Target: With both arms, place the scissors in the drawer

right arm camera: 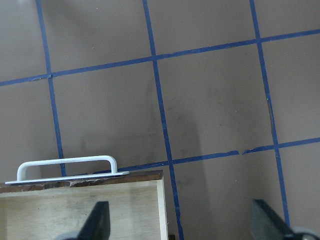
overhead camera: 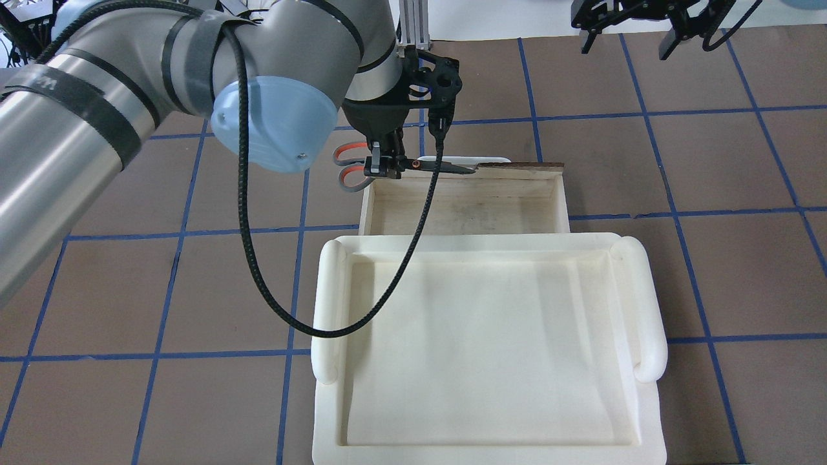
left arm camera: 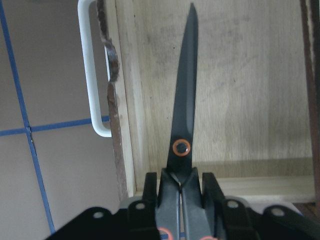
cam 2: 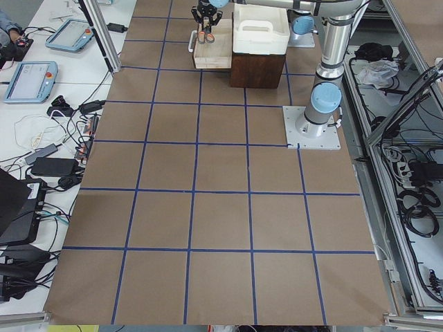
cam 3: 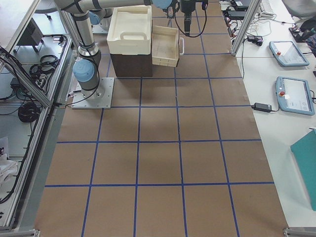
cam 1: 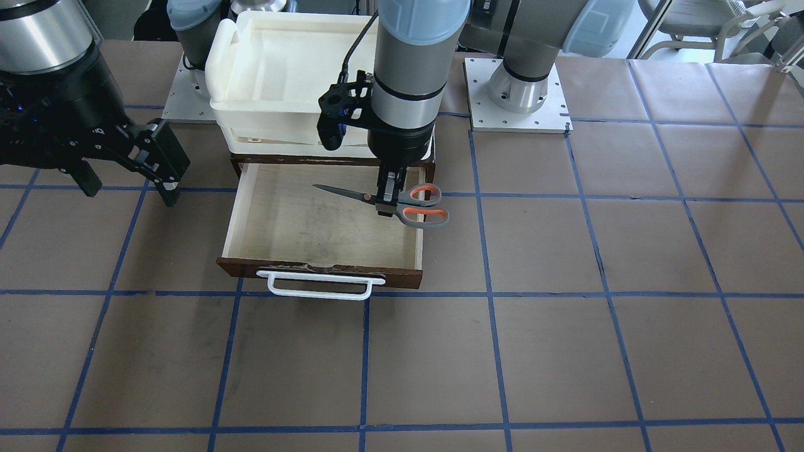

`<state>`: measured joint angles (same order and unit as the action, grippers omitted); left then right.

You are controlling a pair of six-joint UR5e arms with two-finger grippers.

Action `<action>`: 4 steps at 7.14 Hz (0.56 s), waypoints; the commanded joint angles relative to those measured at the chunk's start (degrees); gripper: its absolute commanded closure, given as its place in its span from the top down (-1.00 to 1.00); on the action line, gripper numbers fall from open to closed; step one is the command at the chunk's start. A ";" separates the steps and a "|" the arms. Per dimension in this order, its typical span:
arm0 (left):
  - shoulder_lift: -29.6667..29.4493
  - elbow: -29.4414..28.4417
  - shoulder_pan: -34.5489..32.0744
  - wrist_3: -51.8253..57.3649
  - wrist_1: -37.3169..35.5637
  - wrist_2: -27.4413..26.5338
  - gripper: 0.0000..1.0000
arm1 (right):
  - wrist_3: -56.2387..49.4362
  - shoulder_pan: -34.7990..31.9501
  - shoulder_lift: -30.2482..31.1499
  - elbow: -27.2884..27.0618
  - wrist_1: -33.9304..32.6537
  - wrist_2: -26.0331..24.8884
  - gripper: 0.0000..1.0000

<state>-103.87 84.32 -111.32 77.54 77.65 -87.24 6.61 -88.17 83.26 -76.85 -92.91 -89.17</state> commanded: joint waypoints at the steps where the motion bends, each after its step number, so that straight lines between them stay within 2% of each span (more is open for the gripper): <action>1: -2.38 0.05 -2.40 -2.29 -1.80 0.06 -1.00 | -0.11 0.19 0.06 -0.14 0.09 -0.21 1.00; 4: -3.70 2.50 -3.55 -1.69 -2.15 -0.12 -1.00 | -0.11 0.11 0.06 -0.58 0.18 -0.22 1.00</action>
<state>-107.16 85.52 -114.59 75.91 75.65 -87.32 6.53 -88.00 83.32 -77.29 -92.76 -89.33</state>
